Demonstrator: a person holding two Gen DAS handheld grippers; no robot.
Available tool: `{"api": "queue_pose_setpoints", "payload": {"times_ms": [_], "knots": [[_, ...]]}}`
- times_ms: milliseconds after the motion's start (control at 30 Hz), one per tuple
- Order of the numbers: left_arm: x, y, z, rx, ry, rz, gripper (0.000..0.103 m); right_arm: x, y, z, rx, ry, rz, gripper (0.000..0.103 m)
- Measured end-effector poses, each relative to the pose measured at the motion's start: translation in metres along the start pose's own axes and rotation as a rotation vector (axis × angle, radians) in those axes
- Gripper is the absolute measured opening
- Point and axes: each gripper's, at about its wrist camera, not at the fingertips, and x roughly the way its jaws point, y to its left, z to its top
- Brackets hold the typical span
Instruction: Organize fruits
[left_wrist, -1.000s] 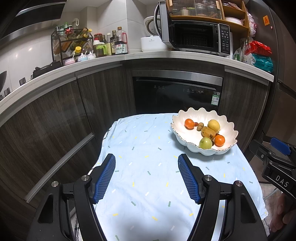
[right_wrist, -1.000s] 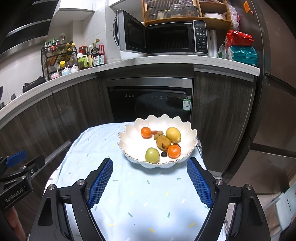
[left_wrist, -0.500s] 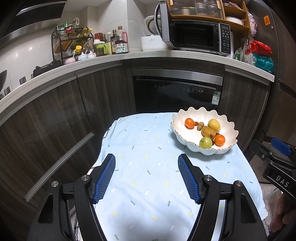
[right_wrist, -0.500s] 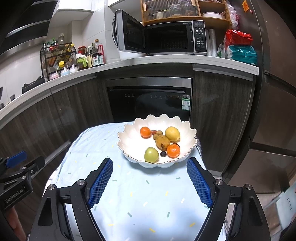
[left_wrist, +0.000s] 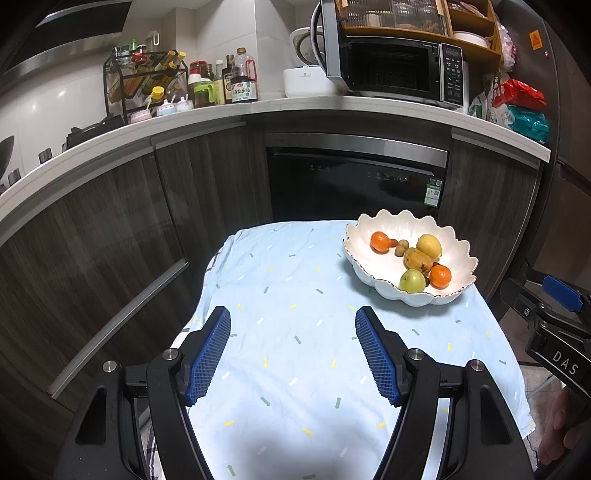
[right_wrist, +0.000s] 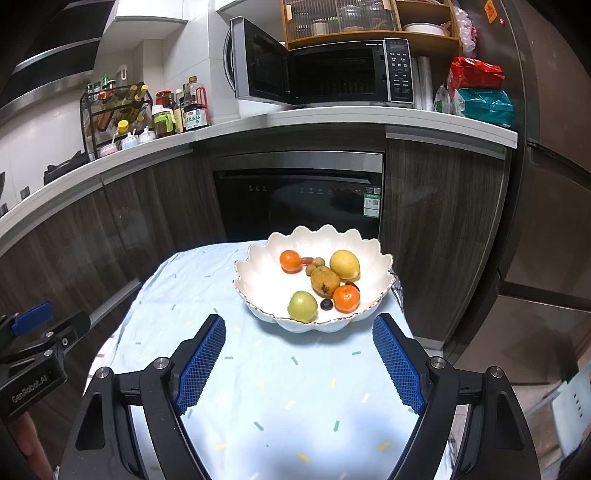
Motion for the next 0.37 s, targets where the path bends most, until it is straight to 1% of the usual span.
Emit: {"api": "queue_pose_setpoints", "payload": {"times_ms": [267,367], "knots": [[0.0002,0.0002,-0.0012,-0.006,-0.008,0.004,0.069,0.0012,0.0014,-0.003,0.0,0.004,0.0,0.083],[0.0014,-0.0004,-0.0018,-0.004,0.001,0.0,0.07,0.0016,0.0009,-0.0022,0.004,0.006,0.001,0.083]]}}
